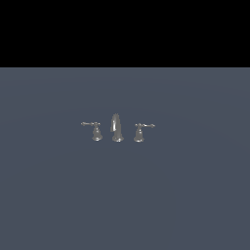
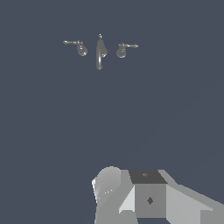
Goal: Turn on the faucet by rotating a designated handle.
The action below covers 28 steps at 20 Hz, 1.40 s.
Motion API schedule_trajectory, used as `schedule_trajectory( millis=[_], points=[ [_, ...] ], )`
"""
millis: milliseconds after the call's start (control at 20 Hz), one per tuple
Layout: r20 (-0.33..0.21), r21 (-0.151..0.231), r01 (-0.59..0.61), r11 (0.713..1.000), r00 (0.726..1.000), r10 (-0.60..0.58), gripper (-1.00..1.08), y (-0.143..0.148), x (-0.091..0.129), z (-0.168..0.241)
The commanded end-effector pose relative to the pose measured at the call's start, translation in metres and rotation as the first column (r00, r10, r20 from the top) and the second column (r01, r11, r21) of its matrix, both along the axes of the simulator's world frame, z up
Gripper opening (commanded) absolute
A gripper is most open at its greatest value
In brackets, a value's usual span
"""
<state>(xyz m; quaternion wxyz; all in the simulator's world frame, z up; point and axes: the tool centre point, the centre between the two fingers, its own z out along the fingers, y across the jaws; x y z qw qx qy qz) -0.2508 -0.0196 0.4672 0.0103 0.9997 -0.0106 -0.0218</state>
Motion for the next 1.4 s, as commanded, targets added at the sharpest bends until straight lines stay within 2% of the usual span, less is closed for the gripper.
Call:
schedule_trajectory(
  millis=[0,700,1050,1350],
  points=[
    [0.000,0.000,0.000,1.000,1.000,0.000,-1.00,0.000,0.000,0.000],
    [0.010,-0.003,0.017,1.000,1.000,-0.017,-1.00,0.003,0.001,0.010],
    [0.002,0.039,0.062,0.997,0.998,-0.062,-1.00,0.009,0.020,0.005],
    [-0.021,0.098,0.140,0.985,0.990,-0.139,-1.00,0.020,0.049,-0.005]
  ],
)
